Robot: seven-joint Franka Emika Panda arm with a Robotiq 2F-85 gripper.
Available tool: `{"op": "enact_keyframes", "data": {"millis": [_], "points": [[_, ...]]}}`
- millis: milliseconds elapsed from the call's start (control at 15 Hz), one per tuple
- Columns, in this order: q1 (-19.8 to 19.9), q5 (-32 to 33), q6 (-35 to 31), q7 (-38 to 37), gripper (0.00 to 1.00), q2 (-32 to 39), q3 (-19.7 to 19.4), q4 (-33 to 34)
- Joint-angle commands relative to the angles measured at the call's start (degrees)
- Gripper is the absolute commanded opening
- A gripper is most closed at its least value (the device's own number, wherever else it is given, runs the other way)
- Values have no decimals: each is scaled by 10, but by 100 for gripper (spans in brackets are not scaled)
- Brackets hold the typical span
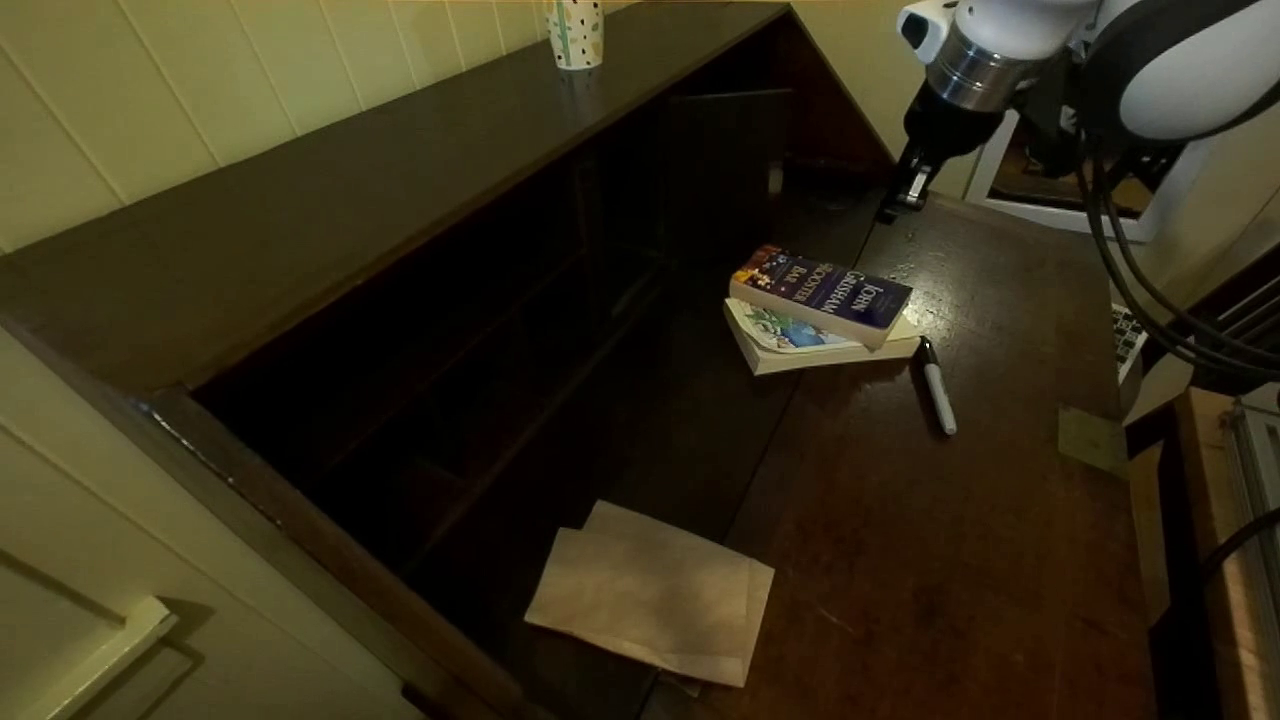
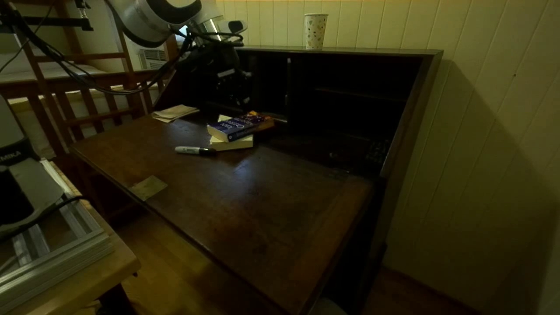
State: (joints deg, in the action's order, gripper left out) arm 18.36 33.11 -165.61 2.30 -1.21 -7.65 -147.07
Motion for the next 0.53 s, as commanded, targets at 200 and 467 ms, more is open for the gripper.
{"op": "enact_keyframes", "data": {"millis": [200, 467], "points": [[-20, -151, -149, 30, 0, 60, -21, -32], [54, -246, -212, 46, 0, 93, 93, -45]]}}
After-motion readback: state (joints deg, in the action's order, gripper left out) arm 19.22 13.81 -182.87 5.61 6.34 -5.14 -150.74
